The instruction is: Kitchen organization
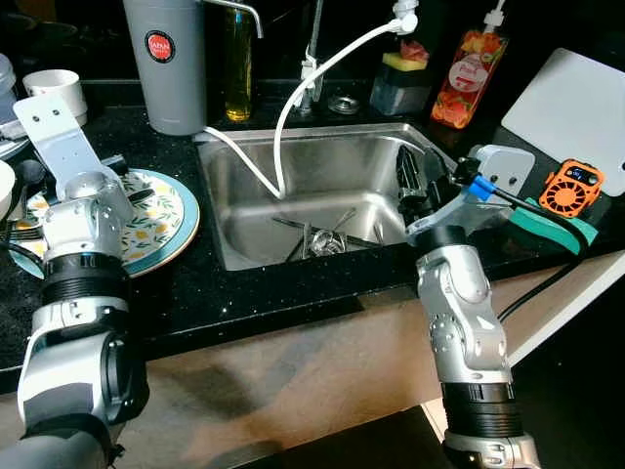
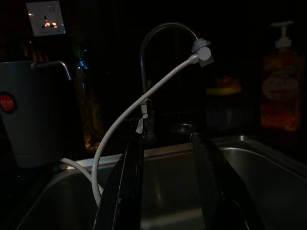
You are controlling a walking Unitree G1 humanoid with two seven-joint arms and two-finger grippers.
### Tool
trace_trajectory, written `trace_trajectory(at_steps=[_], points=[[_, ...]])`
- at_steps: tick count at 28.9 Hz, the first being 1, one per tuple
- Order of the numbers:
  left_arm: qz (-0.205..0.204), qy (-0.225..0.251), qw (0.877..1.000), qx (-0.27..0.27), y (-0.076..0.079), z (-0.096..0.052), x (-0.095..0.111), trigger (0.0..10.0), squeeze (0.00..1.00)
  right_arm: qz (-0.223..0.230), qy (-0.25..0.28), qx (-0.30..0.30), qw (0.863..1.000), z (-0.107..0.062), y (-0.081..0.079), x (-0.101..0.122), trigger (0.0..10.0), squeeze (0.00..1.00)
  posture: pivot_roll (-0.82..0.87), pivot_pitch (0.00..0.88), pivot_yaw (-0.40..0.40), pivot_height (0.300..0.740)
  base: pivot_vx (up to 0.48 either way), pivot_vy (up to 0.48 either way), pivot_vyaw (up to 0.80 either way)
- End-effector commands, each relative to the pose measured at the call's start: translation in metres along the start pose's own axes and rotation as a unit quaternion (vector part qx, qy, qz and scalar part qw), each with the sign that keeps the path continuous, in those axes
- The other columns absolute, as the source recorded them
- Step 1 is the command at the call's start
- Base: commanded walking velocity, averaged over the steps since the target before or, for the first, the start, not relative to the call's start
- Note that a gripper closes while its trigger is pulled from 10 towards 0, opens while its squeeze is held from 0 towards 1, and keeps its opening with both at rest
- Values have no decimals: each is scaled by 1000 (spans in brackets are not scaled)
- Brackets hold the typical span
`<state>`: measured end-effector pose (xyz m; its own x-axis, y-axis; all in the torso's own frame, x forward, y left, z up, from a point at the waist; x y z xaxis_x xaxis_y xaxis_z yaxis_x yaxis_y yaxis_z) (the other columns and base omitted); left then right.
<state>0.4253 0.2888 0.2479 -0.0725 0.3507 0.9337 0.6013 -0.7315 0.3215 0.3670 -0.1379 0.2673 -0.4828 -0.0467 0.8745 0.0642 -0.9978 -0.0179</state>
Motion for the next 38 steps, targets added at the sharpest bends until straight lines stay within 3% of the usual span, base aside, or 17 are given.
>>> trace_trajectory(at_steps=[1, 2, 4, 6, 7, 8, 9, 10, 16, 25, 28, 29, 32, 33, 34, 36, 38], points=[[9, -7, 1000, -2, 5, 1, -2, 9098, 0, 0, -1, -9, 1000, -2, 5, -1, 10000, 0, 44, 0, -63, 740, 0, 0, 0], [9, -7, 1000, -2, 5, 1, -2, 9098, 0, 0, -1, -9, 1000, -2, 5, -1, 10000, 0, 44, 0, -63, 740, 0, 0, 0], [5, -16, 1000, 3, 5, 0, -9, 4980, 0, -1, -1, -12, 1000, -2, 6, -1, 10000, 0, 44, 0, -59, 740, 0, 0, 0], [6, -18, 1000, 5, 4, -1, -12, 4667, 0, -1, -1, -13, 1000, -2, 6, -1, 10000, 0, 44, 0, -59, 740, 0, 0, 0], [8, -21, 1000, 9, 4, -1, -15, 3961, 0, -1, -1, -13, 1000, -3, 6, -1, 10000, 0, 44, 0, -59, 740, 0, 0, 0], [12, -28, 999, 11, 3, -2, -21, 2275, 0, -1, -1, -13, 1000, -3, 6, -1, 10000, 0, 49, 0, -57, 740, 0, 0, 0], [16, -33, 999, 12, 3, -2, -25, 2275, 0, -1, -1, -13, 1000, -3, 6, -1, 10000, 0, 49, 0, -57, 740, 0, 0, 0], [20, -36, 999, 15, 1, -3, -28, 0, 0, -1, -2, -13, 1000, -3, 6, -1, 10000, 0, 49, 0, -57, 740, 0, 0, 0], [34, -52, 998, 33, -10, -9, -49, 0, 0, 1, -3, -12, 1000, -3, 6, -2, 10000, 0, 54, 0, -60, 740, 0, 0, 0], [37, -55, 997, 45, -18, -10, -56, 0, 0, 3, -5, -10, 1000, -3, 4, -4, 10000, 0, 61, 0, -64, 740, 0, 0, 0], [37, -38, 997, 50, -19, -10, -49, 0, 0, 2, -4, -11, 1000, -2, 5, -3, 10000, 0, 60, 0, -64, 740, 0, 0, 0], [35, 2, 998, 51, -17, -11, -32, 0, 0, 1, -4, -12, 1000, -2, 6, -3, 10000, 0, 59, 0, -65, 740, 0, 0, 0], [20, 47, 998, 41, -12, -13, -13, 0, 0, 1, -3, -12, 1000, -1, 6, -3, 10000, 0, 56, 0, -66, 740, 0, 0, 0], [18, 90, 996, 21, -5, -16, 5, 0, 0, 1, -3, -12, 1000, -1, 6, -2, 10000, 0, 56, 0, -66, 740, 0, 0, 0], [22, 140, 990, -3, 5, -21, 27, 10000, 0, 1, -3, -12, 1000, -1, 6, -2, 10000, 0, 56, 0, -66, 740, 0, 0, 0], [30, 191, 981, -30, 16, -30, 49, 10000, 0, 0, -3, -12, 1000, -1, 6, -2, 10000, 0, 56, 0, -66, 740, 0, 0, 0], [35, 212, 975, -56, 24, -35, 60, 10000, 0, 0, -3, -12, 1000, -1, 6, -2, 10000, 0, 56, 0, -66, 740, 0, 0, 0]])
Point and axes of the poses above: a point about 5 cm out from each wrist's last joint towards the gripper, its own z axis pointing out of the wrist towards the gripper, its own x axis along the axis of the wrist's last joint, y = z × x, the point moved 5 cm from there along z, pointing out of the wrist towards the gripper, and after that the axes turned 11 degrees about -z, right-handed, at the moved point
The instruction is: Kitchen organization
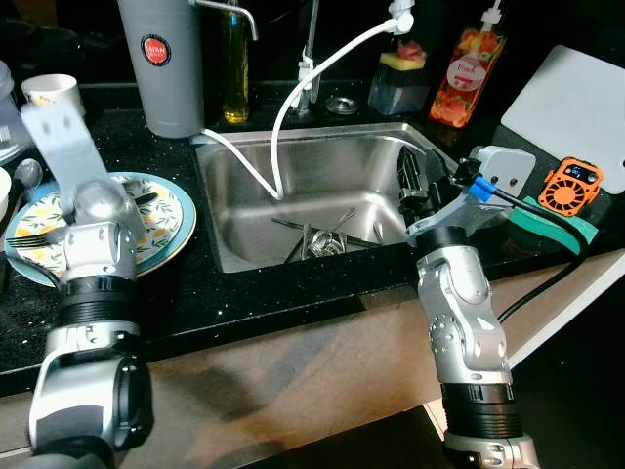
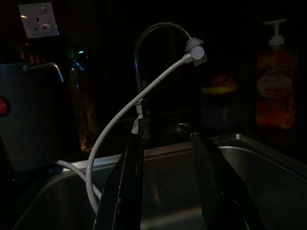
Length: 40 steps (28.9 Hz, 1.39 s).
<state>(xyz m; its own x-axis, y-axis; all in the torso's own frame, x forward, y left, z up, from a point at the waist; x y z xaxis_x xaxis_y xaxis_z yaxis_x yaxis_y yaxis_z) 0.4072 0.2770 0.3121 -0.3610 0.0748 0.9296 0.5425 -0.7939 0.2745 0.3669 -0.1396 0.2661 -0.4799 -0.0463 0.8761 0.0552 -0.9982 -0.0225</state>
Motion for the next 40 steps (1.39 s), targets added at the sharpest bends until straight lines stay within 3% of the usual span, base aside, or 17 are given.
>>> trace_trajectory(at_steps=[1, 3, 4, 5, 9, 12, 13, 16, 17, 18, 21, 22, 24, 27, 29, 32, 40], points=[[19, 22, 999, -28, 9, -2, 9, 10000, 0, 0, -1, -7, 1000, -1, 5, -1, 10000, 0, 57, 0, -66, 740, 0, 0, 0], [25, 24, 999, -35, 10, -2, 12, 10000, 0, 0, -1, -8, 1000, -1, 5, -1, 10000, 0, 58, 0, -64, 740, 0, 0, 0], [29, 24, 999, -37, 10, -2, 14, 10000, 439, 0, -1, -8, 1000, -1, 5, -1, 10000, 0, 58, 0, -64, 740, 0, 0, 0], [37, 12, 998, -48, 11, -3, 11, 10000, 1000, 0, -1, -8, 1000, -1, 5, -1, 10000, 0, 59, 0, -57, 740, 0, 0, 0], [60, -31, 993, -93, 13, -12, -3, 10000, 1000, 0, -1, -11, 1000, -2, 6, -1, 10000, 0, 60, 2, -57, 740, 0, 0, 0], [97, -80, 982, -142, -3, -22, -12, 10000, 1000, -2, -5, -11, 1000, -4, 8, -3, 10000, 0, 90, 15, -63, 740, 0, 0, 0], [108, -93, 976, -164, -8, -26, -11, 10000, 0, -2, -6, -10, 1000, -4, 8, -3, 10000, 0, 101, 22, -67, 740, 0, 0, 0], [177, -103, 949, -239, -16, -33, -1, 10000, 0, -1, -8, -8, 1000, -3, 8, -5, 10000, 0, 118, 34, -74, 740, 0, 0, 0], [257, -110, 911, -302, -28, -39, 5, 10000, 0, 2, -10, -3, 1000, -1, 5, -6, 10000, 0, 137, 42, -84, 740, 0, 0, 0], [287, -115, 893, -328, -35, -43, 8, 10000, 0, 4, -11, 0, 1000, 0, 3, -7, 10000, 0, 137, 42, -84, 740, 0, 0, 0], [326, -131, 869, -349, -46, -47, 10, 10000, 0, 6, -11, 5, 1000, 2, 1, -7, 10000, 0, 137, 42, -84, 740, 0, 0, 0], [362, -161, 837, -377, -57, -54, 5, 10000, 0, 9, -12, 8, 1000, 3, -2, -8, 10000, 0, 137, 42, -84, 740, 0, 0, 0], [370, -169, 829, -384, -59, -56, 4, 10000, 0, 10, -12, 9, 1000, 3, -3, -9, 10000, 0, 137, 42, -84, 740, 0, 0, 0], [382, -208, 795, -422, -69, -69, 0, 10000, 0, 12, -13, 9, 1000, 3, -4, -9, 10000, 0, 161, 59, -84, 740, 0, 0, 0], [393, -216, 789, -420, -74, -71, -1, 10000, 0, 13, -13, 9, 1000, 2, -4, -9, 10000, 0, 161, 59, -84, 740, 0, 0, 0], [398, -231, 792, -401, -83, -64, -3, 10000, 0, 13, -16, 7, 1000, 0, -4, -10, 10000, 0, 159, 61, -84, 740, 0, 0, 0], [392, -251, 777, -422, -77, -62, -22, 10000, 0, 10, -13, 3, 1000, 1, 0, -9, 10000, 0, 141, 60, -81, 740, 0, 0, 0]])
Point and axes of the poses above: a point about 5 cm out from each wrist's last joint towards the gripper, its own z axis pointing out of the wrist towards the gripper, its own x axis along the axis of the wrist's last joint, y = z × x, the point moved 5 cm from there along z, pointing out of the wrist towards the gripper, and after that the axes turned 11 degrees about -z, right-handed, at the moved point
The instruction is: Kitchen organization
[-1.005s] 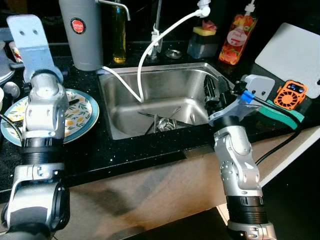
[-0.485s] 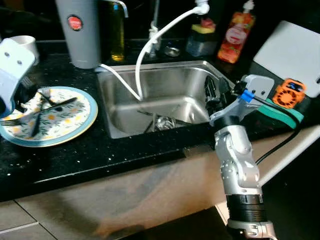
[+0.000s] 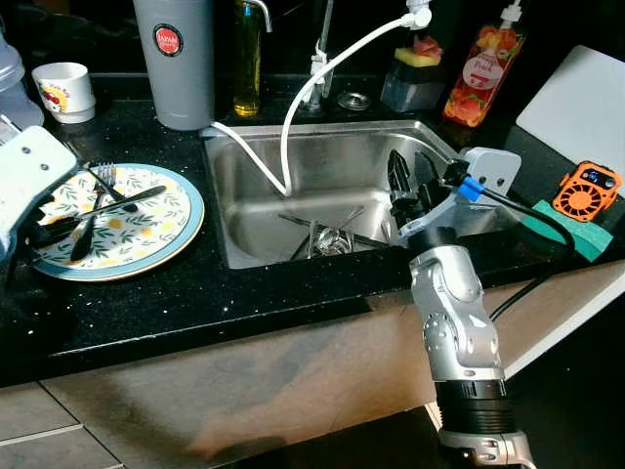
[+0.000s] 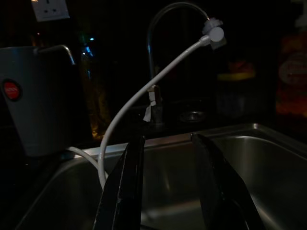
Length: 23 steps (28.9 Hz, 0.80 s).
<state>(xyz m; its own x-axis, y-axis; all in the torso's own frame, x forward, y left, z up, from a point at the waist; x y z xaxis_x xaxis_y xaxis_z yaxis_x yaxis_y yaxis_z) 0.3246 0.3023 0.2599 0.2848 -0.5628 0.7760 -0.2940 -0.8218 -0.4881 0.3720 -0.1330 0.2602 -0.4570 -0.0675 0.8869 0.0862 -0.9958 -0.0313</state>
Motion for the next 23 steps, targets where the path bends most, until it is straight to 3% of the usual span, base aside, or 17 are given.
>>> trace_trajectory(at_steps=[1, 3, 9, 10, 11, 18, 19, 20, 21, 22, 23], points=[[8, -4, 1000, -26, 9, 5, -1, 10000, 0, -2, -1, -9, 1000, -1, 6, -1, 10000, 0, 133, 61, -79, 740, 0, 0, 0], [11, -1, 999, -48, 18, 7, 0, 10000, 0, -3, -1, -10, 1000, -2, 7, -1, 10000, 0, 133, 61, -79, 740, 0, 0, 0], [15, -14, 999, -34, 17, 16, -4, 10000, 0, -3, -2, -11, 1000, -3, 7, -1, 10000, 0, 131, 65, -81, 740, 0, 0, 0], [15, -21, 999, -27, 16, 22, -7, 10000, 0, -2, -3, -11, 1000, -3, 7, -1, 10000, 0, 131, 65, -81, 740, 0, 0, 0], [12, -37, 999, 8, 10, 37, -15, 10000, 0, -2, -2, -11, 1000, -3, 6, -1, 10000, 0, 130, 68, -80, 740, 0, 0, 0], [6, -59, 996, 73, -3, 53, -27, 10000, 0, -3, -1, -13, 1000, -2, 8, 1, 10000, 0, 113, 70, -80, 740, 0, 0, 0], [3, -63, 996, 71, 0, 57, -30, 9373, 0, -4, -1, -14, 1000, -3, 9, 1, 10000, 0, 113, 70, -80, 740, 0, 0, 0], [-1, -66, 996, 67, 4, 60, -32, 6745, 0, -5, -2, -15, 1000, -3, 10, 0, 10000, 0, 107, 71, -82, 740, 0, 0, 0], [-1, -66, 996, 67, 4, 60, -32, 6745, 0, -5, -2, -15, 1000, -3, 10, 0, 10000, 0, 107, 71, -82, 740, 0, 0, 0], [-4, -70, 995, 66, 6, 62, -35, 4118, 0, -6, -2, -15, 1000, -4, 10, 0, 10000, 0, 107, 71, -82, 740, 0, 0, 0], [-7, -72, 995, 62, 10, 64, -35, 0, 0, -6, -2, -16, 1000, -4, 10, 0, 10000, 0, 107, 71, -82, 740, 0, 0, 0]])
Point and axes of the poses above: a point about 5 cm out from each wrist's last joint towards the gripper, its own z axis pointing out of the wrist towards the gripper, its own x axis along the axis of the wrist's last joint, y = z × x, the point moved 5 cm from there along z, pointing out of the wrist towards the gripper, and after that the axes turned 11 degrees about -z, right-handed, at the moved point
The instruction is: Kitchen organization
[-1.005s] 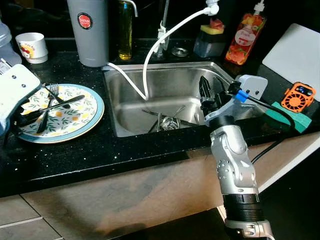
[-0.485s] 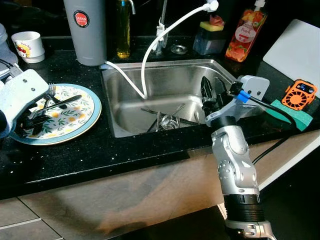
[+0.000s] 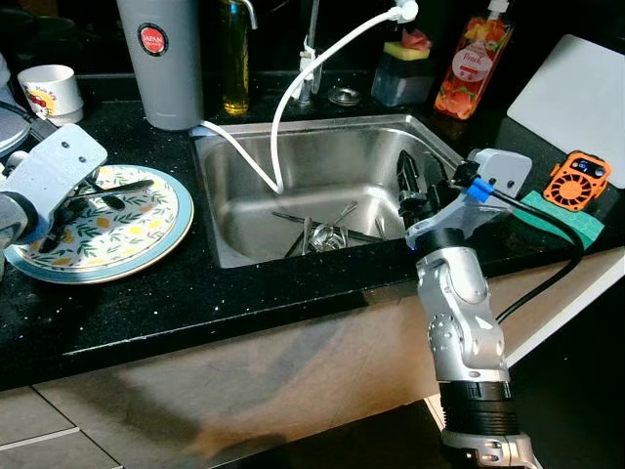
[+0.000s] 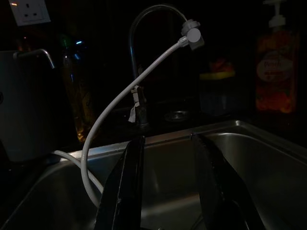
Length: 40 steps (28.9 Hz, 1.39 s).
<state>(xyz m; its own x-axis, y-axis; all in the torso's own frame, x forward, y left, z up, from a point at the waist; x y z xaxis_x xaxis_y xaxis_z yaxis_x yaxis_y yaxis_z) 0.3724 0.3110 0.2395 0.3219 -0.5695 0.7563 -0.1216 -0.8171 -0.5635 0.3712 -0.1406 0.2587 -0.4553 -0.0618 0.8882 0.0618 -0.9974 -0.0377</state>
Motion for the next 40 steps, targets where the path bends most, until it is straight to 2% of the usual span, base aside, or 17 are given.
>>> trace_trajectory(at_steps=[1, 10, 13, 17, 18, 19, 23, 24, 25, 26, 29, 32, 33, 34, 35, 36, 40], points=[[-11, -51, 998, -32, 25, 11, -28, 0, 0, -4, 0, -4, 1000, -2, 3, 1, 10000, 0, 107, 71, -82, 740, 0, 0, 0], [-55, -2, 998, -20, 22, 13, -6, 0, 0, -3, 0, -3, 1000, -1, 3, 2, 10000, 0, 107, 73, -85, 740, 0, 0, 0], [-73, 73, 995, 2, 10, 6, 30, 0, 0, -2, 1, -2, 1000, 0, 2, 2, 10000, 0, 107, 73, -89, 740, 0, 0, 0], [-106, 230, 967, 32, -6, -18, 103, 0, 0, -2, 0, -2, 1000, 0, 2, 2, 10000, 0, 106, 74, -91, 740, 0, 0, 0], [-108, 286, 952, 29, -4, -28, 129, 10000, 0, -2, 0, -2, 1000, 0, 2, 2, 10000, 0, 107, 71, -94, 740, 0, 0, 0], [-120, 309, 943, 15, 1, -30, 141, 10000, 0, -2, 0, -1, 1000, 1, 1, 2, 10000, 0, 106, 69, -94, 740, 0, 0, 0], [-147, 333, 931, -24, 18, -30, 158, 10000, 0, -1, 1, -1, 1000, 1, 0, 2, 10000, 0, 106, 69, -94, 740, 0, 0, 0], [-166, 332, 927, -50, 36, -20, 168, 10000, 0, 0, 1, 0, 1000, 2, 0, 2, 10000, 0, 102, 64, -91, 740, 0, 0, 0], [-162, 325, 930, -53, 46, -13, 171, 10000, 0, -1, 2, 0, 1000, 2, -1, 2, 10000, 0, 89, 57, -80, 740, 0, 0, 0], [-162, 325, 930, -53, 46, -13, 171, 10000, 0, -1, 2, 0, 1000, 2, -1, 2, 10000, 0, 89, 57, -80, 740, 0, 0, 0], [-165, 269, 947, -52, 67, 13, 169, 10000, 0, -4, 7, -2, 1000, 1, 0, 4, 10000, 0, 72, 49, -61, 740, 0, 0, 0], [-208, 244, 947, -35, 64, 21, 164, 10000, 0, -8, 11, -15, 1000, -2, 6, 7, 10000, 0, 57, 44, -42, 740, 0, 0, 0], [-231, 233, 945, -4, 52, 23, 156, 10000, 137, -10, 10, -21, 1000, -4, 10, 6, 10000, 0, 58, 46, -36, 740, 0, 0, 0], [-245, 225, 943, 18, 44, 24, 150, 10000, 1000, -12, 9, -25, 1000, -6, 12, 6, 10000, 0, 58, 46, -36, 740, 0, 0, 0], [-294, 205, 931, 71, 21, 22, 130, 10000, 1000, -14, 4, -32, 999, -9, 16, 3, 10000, 0, 59, 47, -33, 740, 0, 0, 0], [-294, 205, 931, 71, 21, 22, 130, 10000, 1000, -14, 4, -32, 999, -9, 16, 3, 10000, 0, 59, 47, -33, 740, 0, 0, 0], [-352, 168, 910, 137, -8, 7, 85, 10000, 1000, -9, -3, -26, 1000, -11, 11, -1, 10000, 0, 100, 59, -44, 740, 0, 0, 0]])
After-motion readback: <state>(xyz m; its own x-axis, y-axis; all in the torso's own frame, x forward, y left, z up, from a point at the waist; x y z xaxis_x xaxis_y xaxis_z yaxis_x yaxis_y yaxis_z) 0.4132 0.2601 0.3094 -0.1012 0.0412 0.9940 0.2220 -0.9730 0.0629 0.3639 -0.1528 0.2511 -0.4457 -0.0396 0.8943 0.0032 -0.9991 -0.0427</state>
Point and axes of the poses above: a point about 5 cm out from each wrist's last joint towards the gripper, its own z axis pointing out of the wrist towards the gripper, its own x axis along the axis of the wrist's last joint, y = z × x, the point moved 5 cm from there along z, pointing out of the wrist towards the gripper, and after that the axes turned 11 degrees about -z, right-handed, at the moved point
